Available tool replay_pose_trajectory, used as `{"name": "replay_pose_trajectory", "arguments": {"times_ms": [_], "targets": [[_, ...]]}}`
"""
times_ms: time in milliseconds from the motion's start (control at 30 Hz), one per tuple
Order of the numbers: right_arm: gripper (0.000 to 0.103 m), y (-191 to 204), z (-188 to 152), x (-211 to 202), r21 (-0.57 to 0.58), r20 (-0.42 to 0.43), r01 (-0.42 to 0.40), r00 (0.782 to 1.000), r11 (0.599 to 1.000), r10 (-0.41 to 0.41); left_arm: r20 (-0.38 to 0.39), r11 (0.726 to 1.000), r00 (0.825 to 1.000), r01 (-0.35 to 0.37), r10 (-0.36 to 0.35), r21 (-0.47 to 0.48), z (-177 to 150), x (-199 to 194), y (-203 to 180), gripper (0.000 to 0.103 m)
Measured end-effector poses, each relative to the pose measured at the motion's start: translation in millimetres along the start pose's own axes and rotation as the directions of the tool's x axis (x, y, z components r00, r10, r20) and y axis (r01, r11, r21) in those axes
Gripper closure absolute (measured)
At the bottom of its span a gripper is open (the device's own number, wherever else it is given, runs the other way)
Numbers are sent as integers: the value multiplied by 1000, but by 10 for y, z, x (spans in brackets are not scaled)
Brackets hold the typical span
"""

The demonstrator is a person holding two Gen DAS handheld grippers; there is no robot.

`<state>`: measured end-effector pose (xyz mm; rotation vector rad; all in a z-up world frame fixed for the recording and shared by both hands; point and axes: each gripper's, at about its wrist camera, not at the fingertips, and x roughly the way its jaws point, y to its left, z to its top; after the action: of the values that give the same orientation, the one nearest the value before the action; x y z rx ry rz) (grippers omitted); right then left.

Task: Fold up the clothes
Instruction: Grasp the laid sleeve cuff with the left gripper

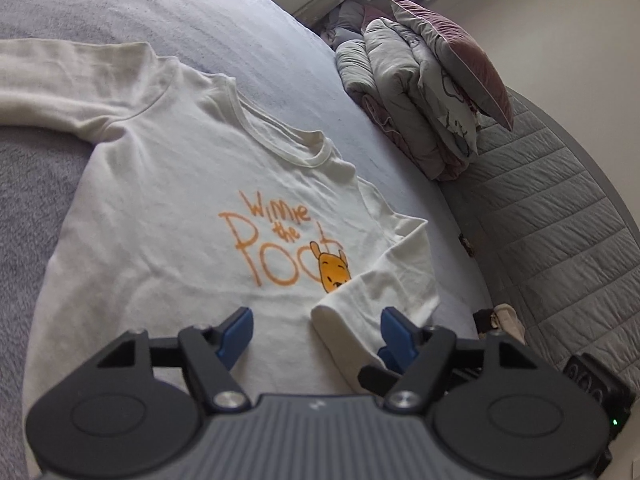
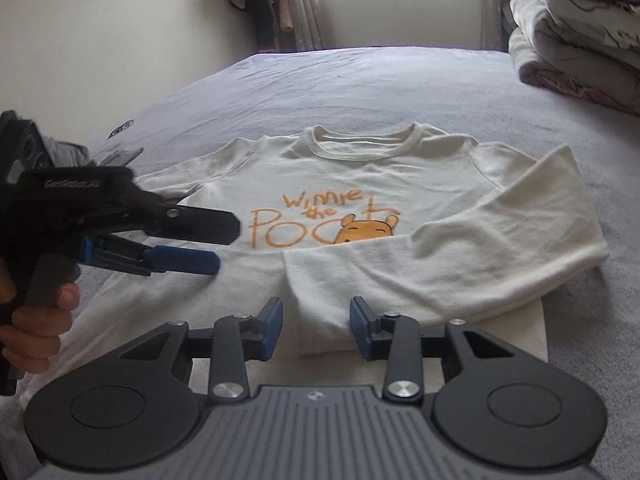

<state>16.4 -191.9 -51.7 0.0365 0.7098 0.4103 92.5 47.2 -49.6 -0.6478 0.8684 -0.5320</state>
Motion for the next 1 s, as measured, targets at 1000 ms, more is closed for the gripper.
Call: {"name": "replay_pose_trajectory", "arguments": {"times_ms": [1000], "targets": [[86, 64, 217, -220, 106, 14, -249, 968, 963, 249, -47, 979, 991, 116, -125, -171, -69, 65, 80, 46]]}}
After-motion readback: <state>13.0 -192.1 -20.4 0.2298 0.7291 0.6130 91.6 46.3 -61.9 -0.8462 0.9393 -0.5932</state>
